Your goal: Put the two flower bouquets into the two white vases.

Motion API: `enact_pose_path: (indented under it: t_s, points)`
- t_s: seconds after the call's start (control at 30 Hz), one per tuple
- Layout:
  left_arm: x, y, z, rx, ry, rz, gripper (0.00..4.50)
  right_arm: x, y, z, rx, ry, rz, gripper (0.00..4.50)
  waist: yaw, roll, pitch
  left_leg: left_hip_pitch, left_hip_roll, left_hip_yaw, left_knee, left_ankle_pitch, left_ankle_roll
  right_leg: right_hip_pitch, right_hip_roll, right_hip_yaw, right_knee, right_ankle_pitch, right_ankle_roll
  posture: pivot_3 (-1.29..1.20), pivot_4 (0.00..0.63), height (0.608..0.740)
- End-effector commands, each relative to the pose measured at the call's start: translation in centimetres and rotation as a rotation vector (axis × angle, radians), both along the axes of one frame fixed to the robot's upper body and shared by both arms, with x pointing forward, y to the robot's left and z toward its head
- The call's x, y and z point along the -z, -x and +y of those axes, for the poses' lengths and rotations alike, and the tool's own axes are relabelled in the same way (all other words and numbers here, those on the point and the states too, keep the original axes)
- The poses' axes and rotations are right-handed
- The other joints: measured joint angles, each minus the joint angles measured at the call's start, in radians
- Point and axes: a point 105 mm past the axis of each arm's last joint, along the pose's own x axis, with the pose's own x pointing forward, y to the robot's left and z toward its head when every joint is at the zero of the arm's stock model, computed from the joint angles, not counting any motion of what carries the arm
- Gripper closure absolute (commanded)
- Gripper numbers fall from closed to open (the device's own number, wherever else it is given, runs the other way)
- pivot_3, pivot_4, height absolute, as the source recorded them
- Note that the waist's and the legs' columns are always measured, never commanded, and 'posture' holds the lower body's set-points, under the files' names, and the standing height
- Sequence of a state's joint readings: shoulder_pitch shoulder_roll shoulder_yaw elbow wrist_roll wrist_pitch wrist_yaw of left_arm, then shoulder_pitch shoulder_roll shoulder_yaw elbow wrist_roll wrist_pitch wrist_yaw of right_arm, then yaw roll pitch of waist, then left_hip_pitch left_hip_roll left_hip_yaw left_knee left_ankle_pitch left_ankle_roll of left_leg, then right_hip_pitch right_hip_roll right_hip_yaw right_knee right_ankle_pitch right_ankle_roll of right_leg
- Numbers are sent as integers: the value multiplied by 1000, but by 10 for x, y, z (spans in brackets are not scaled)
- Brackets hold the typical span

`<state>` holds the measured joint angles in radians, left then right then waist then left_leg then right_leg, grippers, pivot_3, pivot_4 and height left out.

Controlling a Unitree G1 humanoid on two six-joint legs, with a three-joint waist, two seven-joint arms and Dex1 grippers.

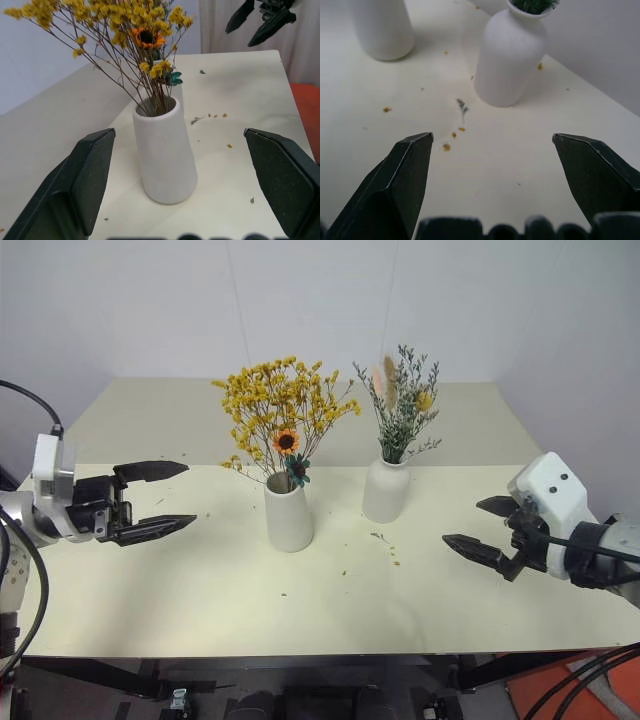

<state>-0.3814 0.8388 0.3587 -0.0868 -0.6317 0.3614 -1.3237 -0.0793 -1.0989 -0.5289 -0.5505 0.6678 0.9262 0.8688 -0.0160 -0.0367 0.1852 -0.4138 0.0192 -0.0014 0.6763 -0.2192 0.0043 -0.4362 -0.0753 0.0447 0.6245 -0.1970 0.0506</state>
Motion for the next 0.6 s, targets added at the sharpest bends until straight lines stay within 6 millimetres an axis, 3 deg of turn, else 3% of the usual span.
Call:
enact_pose_path:
  t_s: [0.03, 0.2, 0.4, 0.6]
  points:
    - [-11, 7, 3, -24, 6, -42, 9, -16, 10, -1, -56, 38, -42, 0, 2, 0, 0, 0, 0, 0, 0, 0, 0, 0, 0, 0, 0, 0, 0, 0, 150, 740]
    - [-9, 9, 0, -30, 0, -40, 9, -15, 12, -4, -48, 53, -38, 0, 3, 0, 0, 1, 0, 0, 0, 0, 0, 1, 0, 0, 0, 0, 0, 0, 150, 740]
    - [-36, 6, -7, -21, 118, -105, 9, -17, -3, -20, 87, 94, -97, 0, 3, 0, 0, 0, 0, 0, 0, 0, 0, 1, 0, 0, 0, 0, 0, 0, 150, 740]
    - [-37, -2, -4, -50, 113, -110, 9, -22, -1, -25, 91, 105, -140, 0, 2, 0, 0, 0, -1, 0, 0, 0, 0, 1, 0, 0, 0, 0, 0, 0, 150, 740]
